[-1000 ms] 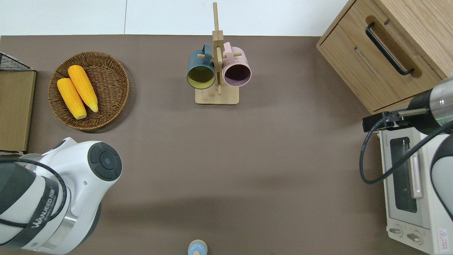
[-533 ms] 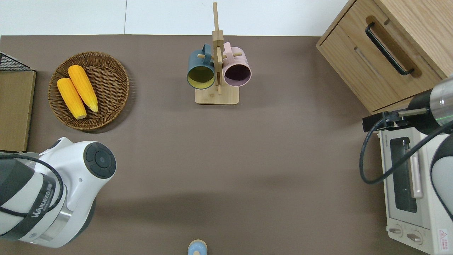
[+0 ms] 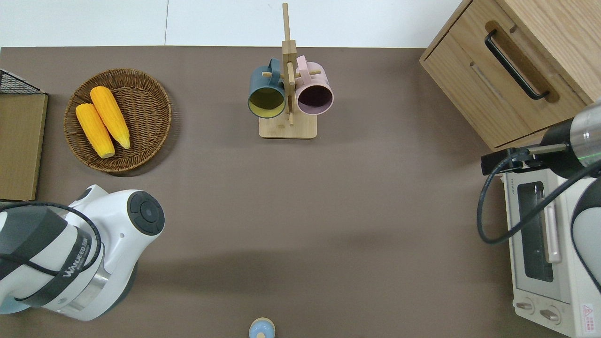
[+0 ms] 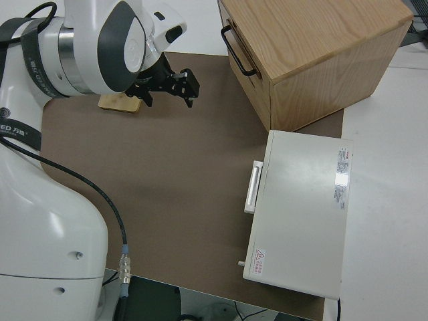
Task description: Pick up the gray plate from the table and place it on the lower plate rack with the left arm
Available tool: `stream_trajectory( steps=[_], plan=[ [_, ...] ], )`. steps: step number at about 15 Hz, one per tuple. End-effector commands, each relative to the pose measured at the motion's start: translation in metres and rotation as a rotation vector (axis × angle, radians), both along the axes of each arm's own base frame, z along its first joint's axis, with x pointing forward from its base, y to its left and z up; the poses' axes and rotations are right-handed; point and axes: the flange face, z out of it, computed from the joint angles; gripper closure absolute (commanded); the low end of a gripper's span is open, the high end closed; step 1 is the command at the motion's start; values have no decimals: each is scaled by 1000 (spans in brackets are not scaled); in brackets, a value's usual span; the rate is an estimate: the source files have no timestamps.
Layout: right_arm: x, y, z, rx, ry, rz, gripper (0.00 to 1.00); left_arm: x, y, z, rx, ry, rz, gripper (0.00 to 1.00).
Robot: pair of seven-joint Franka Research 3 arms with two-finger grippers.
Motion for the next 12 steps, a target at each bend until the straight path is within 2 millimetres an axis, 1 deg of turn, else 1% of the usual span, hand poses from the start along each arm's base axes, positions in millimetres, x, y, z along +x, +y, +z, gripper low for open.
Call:
stream_trajectory(
  steps=[1,6,12],
  plan=[
    [1,-2,3,-2,5,-15,17,0,-2,-12,19,-30,-16,1000],
    [1,-2,3,-1,4,-15,17,3,-1,-33,23,-30,4,1000],
    [1,-2,3,-2,5,-15,17,4,-3,-39,23,-20,3,1000]
  ],
)
